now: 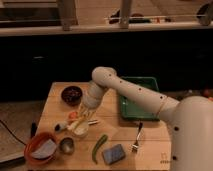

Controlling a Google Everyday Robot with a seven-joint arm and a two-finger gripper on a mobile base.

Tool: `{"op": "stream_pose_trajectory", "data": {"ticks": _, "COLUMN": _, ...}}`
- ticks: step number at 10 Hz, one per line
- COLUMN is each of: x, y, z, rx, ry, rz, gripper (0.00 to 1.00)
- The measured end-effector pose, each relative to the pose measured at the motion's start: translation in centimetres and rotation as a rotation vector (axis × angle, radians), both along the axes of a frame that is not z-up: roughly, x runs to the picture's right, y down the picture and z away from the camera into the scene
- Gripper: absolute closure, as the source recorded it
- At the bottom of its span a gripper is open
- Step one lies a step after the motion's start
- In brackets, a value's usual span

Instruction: Place banana in paper cup

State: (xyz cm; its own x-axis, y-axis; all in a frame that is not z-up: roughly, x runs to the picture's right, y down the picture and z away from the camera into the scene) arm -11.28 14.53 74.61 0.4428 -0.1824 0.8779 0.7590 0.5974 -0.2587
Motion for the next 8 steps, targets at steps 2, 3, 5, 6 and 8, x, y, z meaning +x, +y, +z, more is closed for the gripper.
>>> {"op": "stream_pose_trajectory", "data": {"ticks": 2, "x": -0.05, "y": -0.05, "z": 0.01, "rx": 0.001, "ry": -0.002, "rz": -0.002, "gripper": 0.2}}
{"op": "stream_pose_trajectory", "data": {"ticks": 3, "x": -0.04, "y": -0.12, "z": -0.02, "rx": 0.003, "ry": -0.003, "rz": -0.004, "gripper": 0.2}}
{"op": "stream_pose_trajectory", "data": {"ticks": 5, "x": -0.07, "y": -0.27, "z": -0.02, "rx": 0.004, "ry": -0.005, "rz": -0.003, "gripper": 0.2}}
{"op": "stream_pose_trajectory", "data": {"ticks": 6, "x": -0.11, "y": -0.39, "z": 0.0, "rx": 0.005, "ry": -0.006, "rz": -0.003, "gripper": 0.2}}
{"op": "stream_pose_trajectory", "data": {"ticks": 8, "x": 0.07, "y": -0.53, "z": -0.02, "rx": 0.004, "ry": -0.007, "rz": -0.004, "gripper": 0.2}}
